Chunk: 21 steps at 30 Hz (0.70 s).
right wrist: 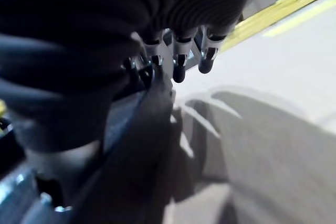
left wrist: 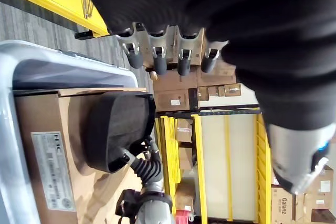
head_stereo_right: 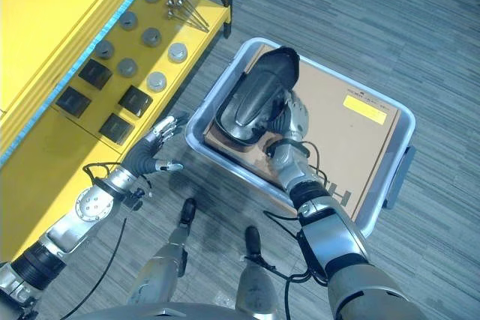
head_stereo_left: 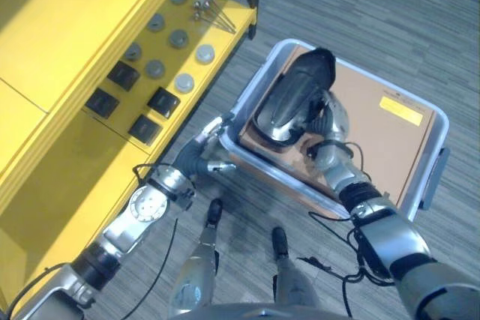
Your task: Move parts from the plastic box to the shelf.
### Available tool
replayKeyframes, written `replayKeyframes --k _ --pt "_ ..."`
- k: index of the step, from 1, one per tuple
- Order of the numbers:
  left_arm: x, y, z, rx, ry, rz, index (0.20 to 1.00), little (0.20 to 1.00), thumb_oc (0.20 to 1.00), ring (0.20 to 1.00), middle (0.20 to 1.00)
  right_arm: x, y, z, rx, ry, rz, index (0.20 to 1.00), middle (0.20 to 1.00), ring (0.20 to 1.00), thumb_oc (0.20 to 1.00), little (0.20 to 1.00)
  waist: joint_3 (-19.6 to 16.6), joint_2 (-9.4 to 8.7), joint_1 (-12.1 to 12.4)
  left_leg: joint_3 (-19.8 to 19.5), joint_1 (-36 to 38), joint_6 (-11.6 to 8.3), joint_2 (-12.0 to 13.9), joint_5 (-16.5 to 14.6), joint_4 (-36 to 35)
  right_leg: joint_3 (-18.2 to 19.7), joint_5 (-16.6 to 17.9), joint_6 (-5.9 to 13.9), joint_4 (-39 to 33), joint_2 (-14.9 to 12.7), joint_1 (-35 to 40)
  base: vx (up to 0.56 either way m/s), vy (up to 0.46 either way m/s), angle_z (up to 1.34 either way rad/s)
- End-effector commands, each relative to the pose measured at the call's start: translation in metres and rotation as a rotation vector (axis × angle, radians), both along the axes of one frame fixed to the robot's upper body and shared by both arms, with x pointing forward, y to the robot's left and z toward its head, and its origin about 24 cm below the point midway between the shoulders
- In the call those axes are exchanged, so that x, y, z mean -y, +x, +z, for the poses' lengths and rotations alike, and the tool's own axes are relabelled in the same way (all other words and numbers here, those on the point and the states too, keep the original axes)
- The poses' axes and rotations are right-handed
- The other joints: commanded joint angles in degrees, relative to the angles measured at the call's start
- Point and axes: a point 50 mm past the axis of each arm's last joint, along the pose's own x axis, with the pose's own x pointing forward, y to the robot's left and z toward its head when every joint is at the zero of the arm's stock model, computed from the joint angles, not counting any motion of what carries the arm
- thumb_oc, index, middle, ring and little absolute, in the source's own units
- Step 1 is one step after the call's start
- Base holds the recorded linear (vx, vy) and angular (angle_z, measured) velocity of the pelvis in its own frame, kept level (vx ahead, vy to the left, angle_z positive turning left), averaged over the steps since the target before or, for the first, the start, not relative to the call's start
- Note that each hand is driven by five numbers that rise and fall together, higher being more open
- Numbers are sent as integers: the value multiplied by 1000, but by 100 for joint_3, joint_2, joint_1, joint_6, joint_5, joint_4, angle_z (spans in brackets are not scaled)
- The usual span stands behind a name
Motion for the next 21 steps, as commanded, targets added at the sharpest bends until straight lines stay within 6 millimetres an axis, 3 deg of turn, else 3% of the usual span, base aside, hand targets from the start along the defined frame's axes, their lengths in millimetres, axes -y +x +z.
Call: replayKeyframes --k 1,11,12,13,16,19,21 --pt "-8 0 9 42 -43 25 1000 1000 1000 1000 1000 8 6 14 19 -7 -2 1000 1000 1000 1000 1000 -298 -248 26 448 550 431 -473 -1219 -36 313 220 -121 -16 84 -706 -9 4 8" --pt "-13 -3 6 32 15 30 1000 1000 1000 1000 1000 21 0 -18 -157 44 -122 1000 1000 1000 1000 1000 -330 -227 52 462 591 426 -476 -1224 -34 332 222 -117 -8 82 -660 -1 1 1" --pt "-16 -4 3 22 27 34 1000 1000 1000 1000 1000 28 -4 -25 -183 67 -151 859 859 859 859 859 -368 -222 40 453 616 429 -475 -1237 -35 325 204 -120 -9 81 -632 0 0 0" --pt "-16 -5 3 22 27 34 1000 1000 1000 1000 1000 28 -5 -25 -184 67 -151 200 200 200 200 200 -371 -222 38 450 618 429 -476 -1238 -35 323 202 -120 -10 81 -629 0 0 0" --pt "-20 -6 2 19 42 39 1000 1000 1000 1000 1000 43 -8 -25 -199 104 -180 200 200 200 200 200 -415 -234 15 439 665 425 -469 -1251 -34 334 182 -120 -8 70 -585 7 -2 5" --pt "-20 -6 2 19 42 39 1000 1000 1000 1000 1000 43 -8 -25 -199 104 -180 200 200 200 200 200 -414 -233 14 439 666 425 -469 -1251 -34 333 182 -120 -8 70 -584 2 -1 3" --pt "-28 -7 5 30 68 48 1000 1000 1000 1000 1000 79 -22 -24 -210 84 -243 200 200 200 200 200 -504 -269 -54 453 758 407 -442 -1286 -32 307 132 -115 5 63 -476 0 0 0"
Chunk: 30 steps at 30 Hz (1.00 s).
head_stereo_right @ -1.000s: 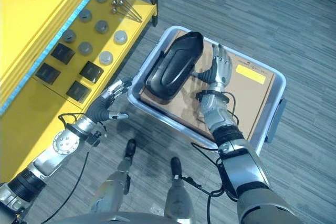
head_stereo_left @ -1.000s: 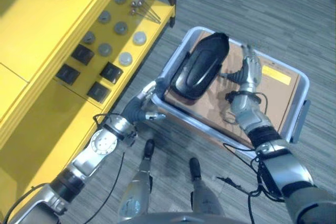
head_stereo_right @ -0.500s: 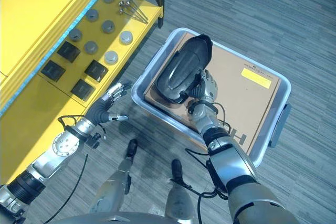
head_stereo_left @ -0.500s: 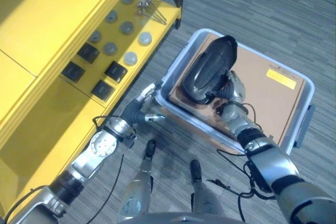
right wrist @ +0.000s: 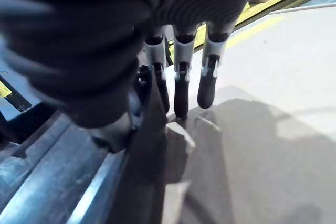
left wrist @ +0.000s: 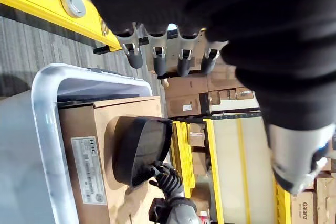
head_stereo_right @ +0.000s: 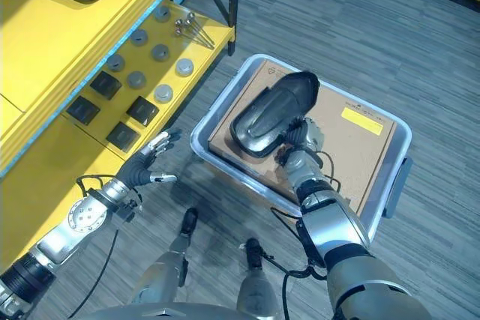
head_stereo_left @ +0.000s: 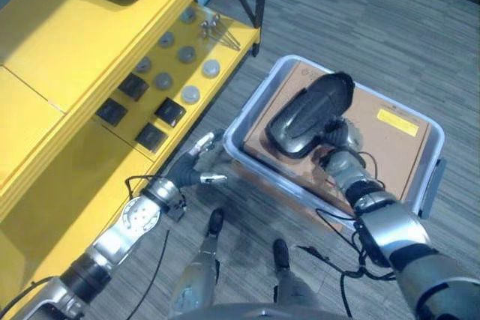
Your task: Move parts from the plastic box to the shelf.
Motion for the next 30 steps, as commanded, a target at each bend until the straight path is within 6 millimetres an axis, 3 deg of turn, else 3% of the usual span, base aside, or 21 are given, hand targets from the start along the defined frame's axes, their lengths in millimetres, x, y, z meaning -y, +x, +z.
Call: replayKeyframes --k 1,3,7,9,12,13,14,20,23,24,27,28,30 --pt "-13 1 24 122 -7 16 1000 1000 1000 1000 1000 33 -15 -6 -55 -36 -48 200 200 200 200 200 -188 -290 -12 573 680 412 -430 -1319 -30 409 133 -106 -13 52 -610 11 -31 5" --pt "-16 0 25 130 10 12 1000 1000 1000 1000 1000 48 -24 -4 -58 -85 -27 200 200 200 200 200 -242 -343 -68 591 794 391 -387 -1357 -31 409 93 -111 -11 63 -504 13 -42 11" --pt "-18 1 28 143 19 11 1000 1000 1000 1000 1000 53 -28 4 -27 -139 17 200 200 200 200 200 -285 -386 -140 621 868 374 -347 -1391 -32 413 61 -117 -14 75 -438 7 -31 -1" --pt "-22 2 31 168 46 20 1000 1000 1000 1000 1000 61 -46 11 10 -212 112 200 200 200 200 200 -389 -488 -279 702 1053 337 -245 -1472 -32 433 -5 -126 -17 118 -282 13 -94 -8" --pt "-23 3 31 173 54 26 1000 1000 1000 1000 1000 64 -52 11 9 -215 127 200 200 200 200 200 -416 -515 -308 724 1106 328 -218 -1490 -32 431 -21 -126 -17 128 -240 6 -65 -15" --pt "-24 5 32 184 63 34 1000 1000 1000 1000 1000 70 -65 7 -12 -234 150 200 200 200 200 200 -487 -587 -389 796 1229 305 -150 -1530 -28 449 -55 -137 -11 160 -146 23 -105 -33" --pt "-24 5 27 165 66 42 1000 1000 1000 1000 1000 74 -74 3 -32 -234 164 200 200 200 200 200 -556 -632 -427 868 1351 295 -106 -1566 -28 484 -78 -152 -10 189 -54 28 -132 -31" --pt "-17 15 4 64 97 70 1000 1000 1000 1000 1000 73 -87 9 -10 -290 218 200 200 200 200 200 -802 -712 -640 1089 1699 256 42 -1658 -20 620 -158 -192 39 293 174 20 -56 -23" --pt "-14 21 -12 -11 106 90 1000 1000 1000 1000 1000 71 -87 18 12 -349 238 200 200 200 200 200 -882 -732 -709 1160 1797 245 92 -1685 -19 669 -184 -200 68 333 236 8 -36 -15" --pt "-9 23 -25 -88 100 98 1000 1000 1000 1000 1000 69 -87 26 25 -401 257 200 200 200 200 200 -956 -742 -776 1213 1881 241 120 -1709 -22 698 -196 -205 87 363 282 12 -27 -20" --pt "-1 23 -37 -166 55 88 1000 1000 1000 1000 1000 67 -87 35 40 -454 277 200 200 200 200 200 -1034 -758 -853 1296 1969 232 146 -1728 -21 755 -198 -203 121 396 336 12 -14 -17" --pt "13 24 -51 -287 -26 60 1000 1000 1000 1000 1000 62 -85 49 79 -524 301 200 200 200 200 200 -1135 -761 -967 1392 2097 221 187 -1750 -23 839 -199 -192 158 428 398 8 12 -19" --pt "17 24 -55 -325 -55 52 1000 1000 1000 1000 1000 60 -84 54 91 -552 313 200 200 200 200 200 -1172 -756 -1001 1432 2138 214 199 -1760 -27 850 -203 -188 169 436 421 9 10 -26"
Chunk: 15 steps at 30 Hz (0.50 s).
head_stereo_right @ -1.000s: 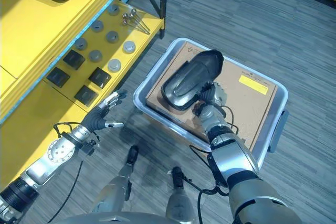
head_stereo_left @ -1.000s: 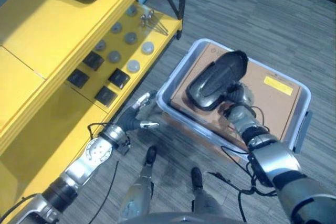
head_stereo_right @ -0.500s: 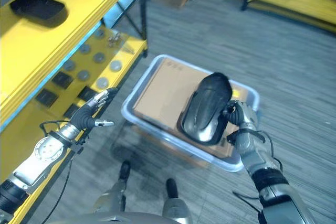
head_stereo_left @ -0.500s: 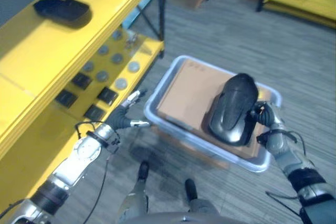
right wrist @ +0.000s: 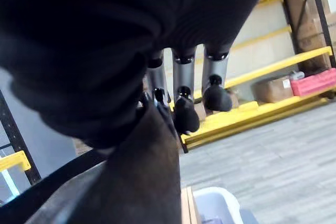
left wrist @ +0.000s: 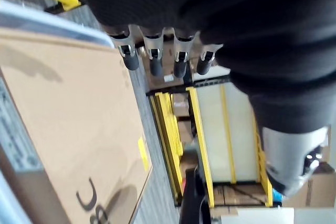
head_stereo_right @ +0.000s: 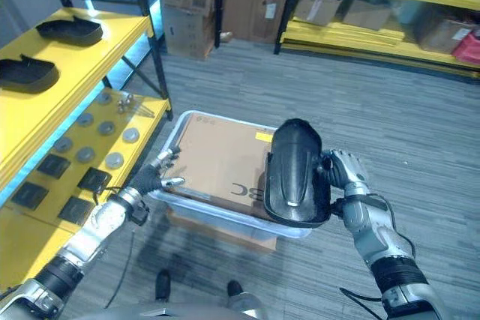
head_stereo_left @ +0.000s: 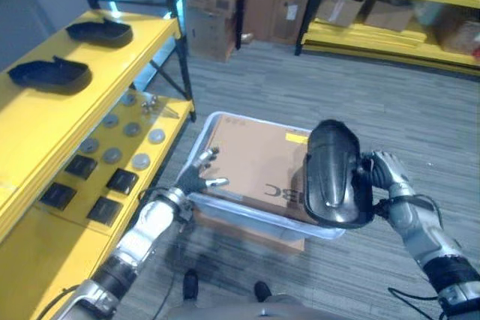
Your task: Move parts from the plastic box to the shelf.
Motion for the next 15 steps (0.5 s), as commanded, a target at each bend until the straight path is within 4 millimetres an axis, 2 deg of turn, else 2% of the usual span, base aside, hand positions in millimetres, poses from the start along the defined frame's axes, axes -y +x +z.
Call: replayKeyframes --k 1,7,13,15 --pt "0 13 7 -33 -89 -5 1000 1000 1000 1000 1000 6 13 46 169 -117 21 200 200 200 200 200 -370 -365 156 519 879 154 -195 -1352 8 47 -208 10 193 246 -415 5 6 -18" --pt "18 16 -2 -131 -173 6 1000 1000 1000 1000 1000 -10 17 66 234 -237 103 200 200 200 200 200 -521 -347 25 681 1070 142 -143 -1389 -1 154 -215 31 243 277 -307 -2 13 -13" --pt "34 20 7 -159 -267 -34 1000 1000 1000 1000 1000 -24 23 73 265 -256 168 200 200 200 200 200 -597 -338 -35 757 1187 130 -117 -1404 -4 178 -233 34 271 272 -234 2 17 -12" --pt "42 23 13 -162 -287 -65 1000 1000 1000 1000 1000 -35 27 74 275 -261 208 200 200 200 200 200 -621 -345 -46 752 1224 129 -118 -1414 -4 165 -237 37 278 258 -187 0 0 0"
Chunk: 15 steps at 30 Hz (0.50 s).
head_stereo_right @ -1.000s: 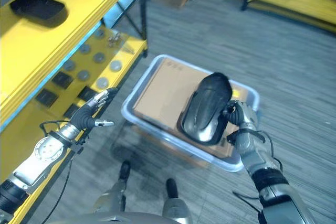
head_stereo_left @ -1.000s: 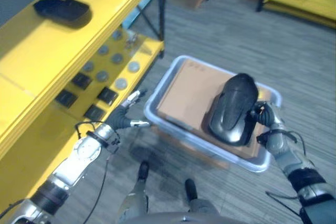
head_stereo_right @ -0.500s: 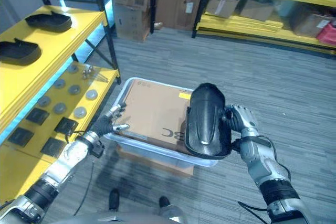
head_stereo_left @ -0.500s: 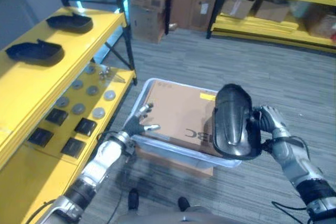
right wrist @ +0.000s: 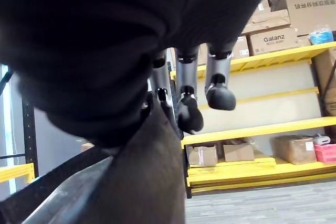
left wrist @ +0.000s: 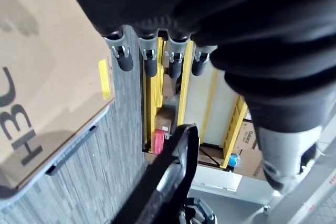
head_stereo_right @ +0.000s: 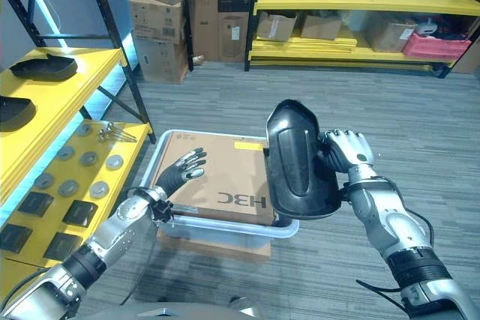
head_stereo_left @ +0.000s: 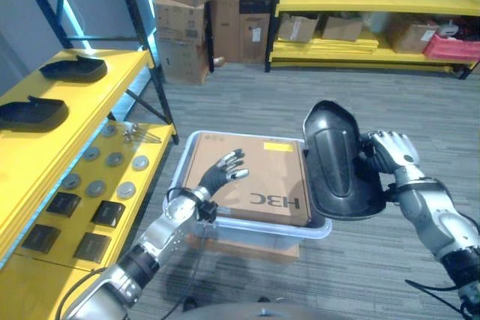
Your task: Move parts from the plastic box to the shelf.
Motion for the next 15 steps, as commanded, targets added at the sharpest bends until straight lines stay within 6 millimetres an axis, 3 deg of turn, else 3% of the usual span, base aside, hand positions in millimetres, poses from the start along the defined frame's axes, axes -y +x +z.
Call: replayKeyframes --k 1,15 --pt "1 10 6 5 -25 -10 1000 1000 1000 1000 1000 -18 19 42 204 -11 82 200 200 200 200 200 -380 -375 280 415 743 136 -166 -1239 -1 -132 -138 -9 278 268 -493 0 0 0" --pt "24 14 1 -101 -77 -52 1000 1000 1000 1000 1000 -64 32 66 319 -24 239 200 200 200 200 200 -376 -346 281 335 759 160 -208 -1211 2 -213 -154 -6 330 213 -472 0 0 0"
